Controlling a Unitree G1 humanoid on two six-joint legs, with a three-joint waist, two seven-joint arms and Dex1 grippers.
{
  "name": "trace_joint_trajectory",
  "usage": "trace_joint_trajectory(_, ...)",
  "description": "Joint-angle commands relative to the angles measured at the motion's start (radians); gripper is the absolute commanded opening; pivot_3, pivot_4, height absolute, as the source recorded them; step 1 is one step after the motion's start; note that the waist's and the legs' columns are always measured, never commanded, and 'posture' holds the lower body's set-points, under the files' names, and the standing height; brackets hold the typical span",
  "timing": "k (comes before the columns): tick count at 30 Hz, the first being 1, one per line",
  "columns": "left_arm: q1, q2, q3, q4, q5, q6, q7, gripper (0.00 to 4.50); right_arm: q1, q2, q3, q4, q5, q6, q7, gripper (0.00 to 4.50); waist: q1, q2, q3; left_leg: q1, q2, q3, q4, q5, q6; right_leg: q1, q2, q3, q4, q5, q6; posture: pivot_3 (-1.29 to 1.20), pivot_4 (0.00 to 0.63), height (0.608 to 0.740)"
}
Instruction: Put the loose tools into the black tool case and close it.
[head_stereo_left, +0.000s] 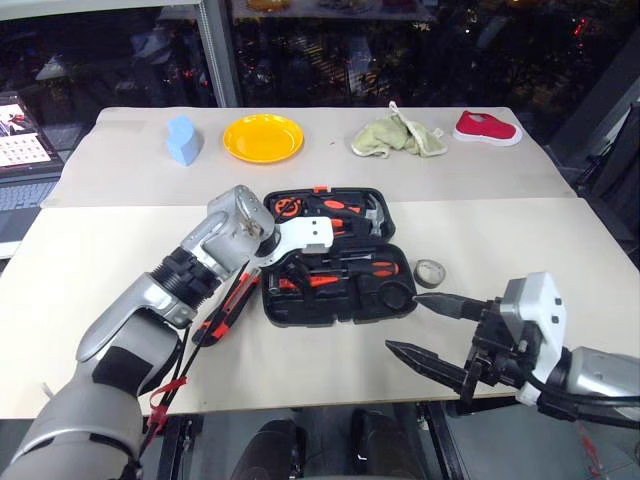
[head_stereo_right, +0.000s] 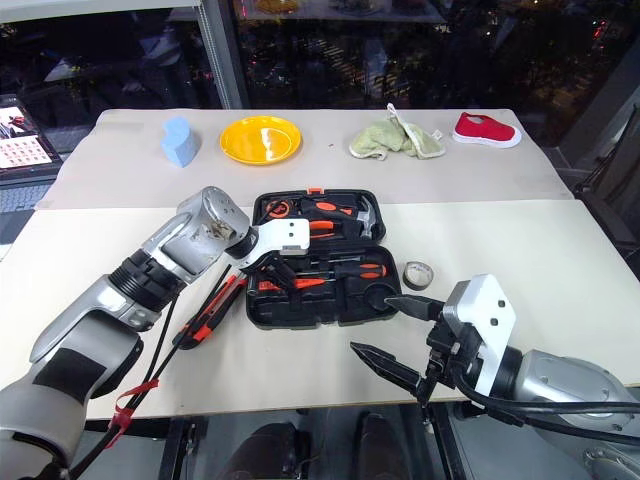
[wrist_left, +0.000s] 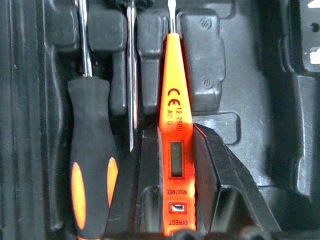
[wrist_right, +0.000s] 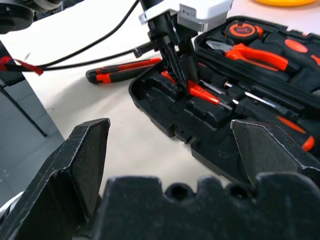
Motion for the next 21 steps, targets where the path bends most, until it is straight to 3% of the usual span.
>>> trace_joint_trajectory(1,-0.014,0.011,0.000,-0.024,0.014,0.032,-0.015,0.42,-0.003,0.004,0.003,-0.018,-0.014,-0.039,-0.001,4.50,-0.002,0.000,0.000,0.000,0.000,0.000,0.000,0.000,0.000,0.000,0.000,0.000,0.000,0.000,0.000,0.00,0.150,0.740)
trace_joint_trajectory(6,0.000,0.018,0.008,-0.048,0.012,0.023,-0.015,0.42,-0.020,0.006,0.015,0.002,-0.023,-0.049,0.007,4.50,-0.005,0.000,0.000,0.000,0.000,0.000,0.000,0.000,0.000,0.000,0.001,0.000,0.000,0.000,0.000,0.00,0.150,0.740)
trace_joint_trajectory(8,0.003,0.023,0.022,-0.057,0.000,0.015,-0.022,1.42,-0.026,0.007,0.023,0.008,-0.023,-0.050,0.010,4.50,-0.005,0.000,0.000,0.000,0.000,0.000,0.000,0.000,0.000,0.000,0.001,0.000,0.000,0.000,0.000,0.00,0.150,0.740)
trace_joint_trajectory(14,-0.017,0.083,0.110,-0.123,-0.091,0.079,-0.084,3.54,-0.024,0.002,0.034,0.018,-0.024,-0.052,0.028,4.50,-0.005,0.000,0.000,-0.002,0.000,0.000,0.000,0.001,-0.002,-0.002,0.001,-0.001,0.000,0.000,0.000,0.00,0.150,0.740)
trace_joint_trajectory(19,0.011,0.095,0.291,-0.137,-0.214,0.031,-0.062,3.54,-0.020,-0.004,0.015,0.035,-0.011,-0.052,0.045,4.50,-0.006,0.000,0.000,-0.001,0.000,0.000,0.000,0.001,-0.002,-0.002,0.001,-0.001,0.000,0.000,0.000,0.00,0.150,0.740)
trace_joint_trajectory(20,0.028,0.087,0.334,-0.131,-0.243,0.007,-0.050,2.97,-0.018,-0.006,0.010,0.037,-0.010,-0.051,0.049,4.50,-0.005,0.000,0.000,-0.001,0.000,0.000,0.000,0.001,-0.002,-0.001,0.001,-0.001,0.000,0.000,0.000,0.00,0.150,0.740)
trace_joint_trajectory(21,0.049,0.080,0.370,-0.130,-0.271,-0.020,-0.046,2.82,-0.017,-0.008,0.006,0.039,-0.009,-0.051,0.053,4.50,-0.005,0.000,0.000,-0.001,0.000,0.000,0.000,0.002,-0.003,-0.001,0.001,-0.001,0.000,0.000,0.000,0.00,0.150,0.740)
